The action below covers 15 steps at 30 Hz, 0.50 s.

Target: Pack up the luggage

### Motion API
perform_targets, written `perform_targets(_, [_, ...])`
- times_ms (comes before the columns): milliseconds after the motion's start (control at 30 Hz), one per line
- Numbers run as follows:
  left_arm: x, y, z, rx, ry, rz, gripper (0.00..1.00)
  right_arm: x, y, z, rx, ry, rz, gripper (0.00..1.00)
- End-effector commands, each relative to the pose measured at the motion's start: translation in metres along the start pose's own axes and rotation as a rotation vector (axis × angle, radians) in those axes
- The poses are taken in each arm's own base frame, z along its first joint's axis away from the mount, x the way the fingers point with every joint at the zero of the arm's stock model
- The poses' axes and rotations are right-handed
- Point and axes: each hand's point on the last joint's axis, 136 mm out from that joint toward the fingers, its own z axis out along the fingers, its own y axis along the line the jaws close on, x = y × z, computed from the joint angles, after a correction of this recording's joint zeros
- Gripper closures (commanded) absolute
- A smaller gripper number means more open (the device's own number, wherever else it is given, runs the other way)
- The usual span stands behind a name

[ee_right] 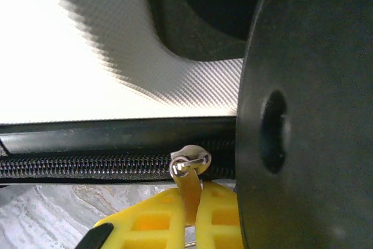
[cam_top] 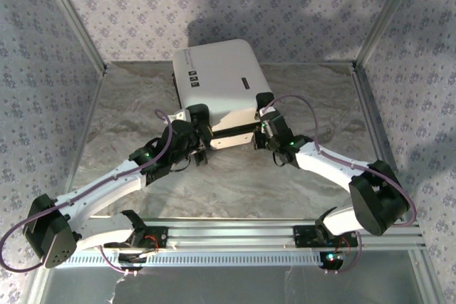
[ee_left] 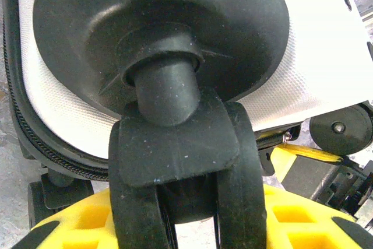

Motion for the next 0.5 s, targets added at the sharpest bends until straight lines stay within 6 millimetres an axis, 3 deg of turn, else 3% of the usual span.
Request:
perform_targets(0, [-0.037,-0.072,-0.039,0.259,-0.108,0.07,1.0,-0.005,-0.006,-0.004,-0.096,0.001,0.006,1.0])
perform_targets(200, [-0.046,-0.08,-0.059,0.297,-0.122,0.095,1.0,-0.003,-0.034,-0.002,-0.159,-0.012,0.094,1.0])
perform_targets(467, [-0.057,-0.07,-0.081,0.325,-0.144,0.078,1.0,-0.002,-0.082,0.001,0.058,-0.047,0.126,1.0])
